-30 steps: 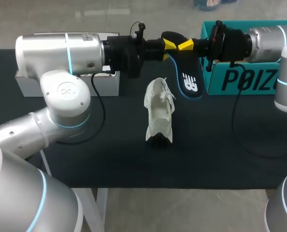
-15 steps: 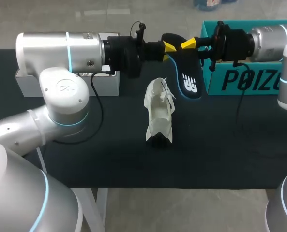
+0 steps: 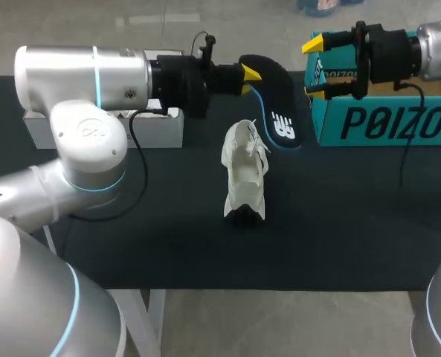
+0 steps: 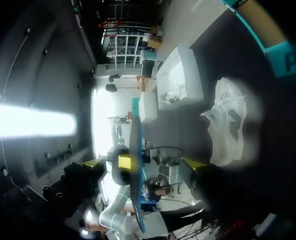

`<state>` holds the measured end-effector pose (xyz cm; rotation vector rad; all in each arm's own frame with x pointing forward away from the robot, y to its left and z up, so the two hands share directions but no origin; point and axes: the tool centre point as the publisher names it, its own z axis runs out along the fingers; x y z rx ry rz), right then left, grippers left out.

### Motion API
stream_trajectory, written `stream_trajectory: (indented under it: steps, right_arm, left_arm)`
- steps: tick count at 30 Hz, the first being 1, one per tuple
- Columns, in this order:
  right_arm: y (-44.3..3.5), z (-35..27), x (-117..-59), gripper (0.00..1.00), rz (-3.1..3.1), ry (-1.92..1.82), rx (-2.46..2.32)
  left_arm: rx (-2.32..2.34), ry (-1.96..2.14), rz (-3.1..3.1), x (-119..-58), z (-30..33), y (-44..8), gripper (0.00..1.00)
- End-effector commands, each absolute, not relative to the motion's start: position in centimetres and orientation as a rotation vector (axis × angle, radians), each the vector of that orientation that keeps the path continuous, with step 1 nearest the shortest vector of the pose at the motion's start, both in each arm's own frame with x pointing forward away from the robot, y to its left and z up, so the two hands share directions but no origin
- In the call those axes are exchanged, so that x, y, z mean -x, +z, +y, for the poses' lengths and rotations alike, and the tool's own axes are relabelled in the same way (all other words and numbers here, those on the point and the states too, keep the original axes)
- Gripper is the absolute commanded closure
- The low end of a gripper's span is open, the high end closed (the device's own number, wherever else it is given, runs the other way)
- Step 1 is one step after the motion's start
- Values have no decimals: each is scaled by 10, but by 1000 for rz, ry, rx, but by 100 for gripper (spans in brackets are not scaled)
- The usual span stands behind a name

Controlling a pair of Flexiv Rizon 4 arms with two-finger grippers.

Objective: Take the shoe out of the shoebox, open the shoe tongue, remove and reinsert the insole, then place the shoe into the shoebox

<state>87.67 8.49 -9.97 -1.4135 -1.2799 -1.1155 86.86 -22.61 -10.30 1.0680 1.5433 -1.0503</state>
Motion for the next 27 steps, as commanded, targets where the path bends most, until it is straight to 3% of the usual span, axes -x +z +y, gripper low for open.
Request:
stream_trajectory:
  steps: [1,14,27]
  right_arm:
    - [-116,59,-878,0,-1309,-1112,1455]
    - [-168,-70,-888,0,-1579,-1045,1703]
    - [-171,-88,-885,0,-1650,-1056,1780]
  left_arm:
    - [-1071,-1047,1555,-868,-222,-100,100]
    - [-1033,-1080,1576,-863,-219,-94,100]
    - [-975,-1085,1592,-863,-219,-90,100]
